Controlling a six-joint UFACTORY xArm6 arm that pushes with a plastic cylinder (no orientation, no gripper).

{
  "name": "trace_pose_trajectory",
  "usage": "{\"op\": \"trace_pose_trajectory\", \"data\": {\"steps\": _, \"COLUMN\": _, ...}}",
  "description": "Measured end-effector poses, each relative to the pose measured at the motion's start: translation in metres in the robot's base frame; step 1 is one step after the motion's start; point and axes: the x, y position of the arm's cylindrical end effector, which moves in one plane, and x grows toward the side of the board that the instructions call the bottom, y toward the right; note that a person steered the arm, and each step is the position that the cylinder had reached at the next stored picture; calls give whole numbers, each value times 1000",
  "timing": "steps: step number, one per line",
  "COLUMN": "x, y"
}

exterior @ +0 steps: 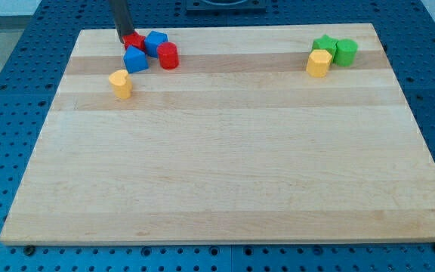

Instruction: Move the red star and triangle towards the center of the board

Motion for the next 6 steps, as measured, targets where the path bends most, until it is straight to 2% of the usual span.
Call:
{"op": "trace_pose_trajectory", "data": {"steps": 4, "x": 126, "y": 52}}
{"op": "trace_pose_trajectory", "data": {"steps": 6, "x": 137, "y": 39}}
